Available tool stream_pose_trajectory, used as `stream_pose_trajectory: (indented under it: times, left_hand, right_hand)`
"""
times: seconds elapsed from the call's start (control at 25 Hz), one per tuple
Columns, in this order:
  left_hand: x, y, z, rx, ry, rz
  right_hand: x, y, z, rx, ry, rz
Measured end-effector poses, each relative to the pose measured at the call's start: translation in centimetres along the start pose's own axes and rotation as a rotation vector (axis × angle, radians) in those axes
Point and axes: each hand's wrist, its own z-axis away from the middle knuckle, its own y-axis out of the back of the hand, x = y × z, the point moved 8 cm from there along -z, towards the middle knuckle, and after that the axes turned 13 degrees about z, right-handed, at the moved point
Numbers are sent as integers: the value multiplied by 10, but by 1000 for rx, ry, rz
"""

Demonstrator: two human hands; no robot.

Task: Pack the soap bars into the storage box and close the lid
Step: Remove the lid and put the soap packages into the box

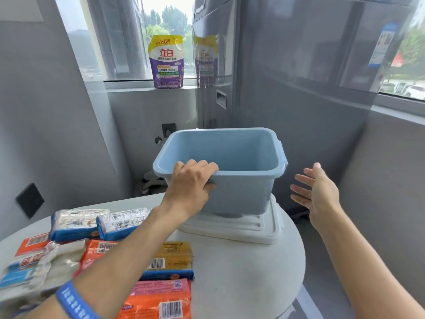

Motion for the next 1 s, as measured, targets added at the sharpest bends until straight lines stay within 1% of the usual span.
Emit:
stream_pose_trajectory:
  times: [0.08,0.16,0.24,0.36,0.44,0.52,0.6,0.64,0.68,0.72,0.76,0.8,0.84,0.88,0.92,0.96,1.0]
  left_hand:
    - [12,-17,-2,-48,-22,29]
    - [18,-29,-1,-76,-18,46]
    - [17,-35,3,-83,-6,66]
    - [17,-38,7,-143,-19,124]
    - [8,-30,8,-120,3,160]
    - [-7,-21,13,-105,59,180]
    - [-16,-23,16,-182,70,168]
    - [-15,-22,20,-210,55,163]
    - [-14,-19,23,-212,45,173]
    - [-16,-11,28,-167,60,197]
    - [-23,3,35,-67,89,226]
    - [-31,19,44,47,116,240]
    - [-41,32,57,119,140,232]
    - [-49,39,69,95,168,220]
    - [-57,36,79,-44,213,236]
    - [-63,23,94,-285,284,258]
    - [-65,7,112,-545,345,271]
  right_hand:
    - [-14,-6,4,-57,47,-53]
    - [-26,-13,9,-66,135,-1]
    - [-26,-22,9,-75,185,142]
    - [-21,-27,5,-40,214,403]
    - [-19,-27,4,-41,208,512]
    - [-20,-29,3,-40,223,574]
    - [-19,-29,6,-48,207,580]
    - [-21,-27,10,-17,214,625]
    - [-30,-23,17,67,268,721]
    - [-45,-21,29,181,377,810]
    - [-63,-23,48,291,543,836]
    - [-80,-31,74,368,732,794]
    - [-90,-44,102,377,899,716]
    - [-93,-62,129,300,1034,668]
    - [-87,-86,158,105,1152,662]
    - [-71,-118,186,-189,1231,711]
    - [-47,-149,213,-510,1255,835]
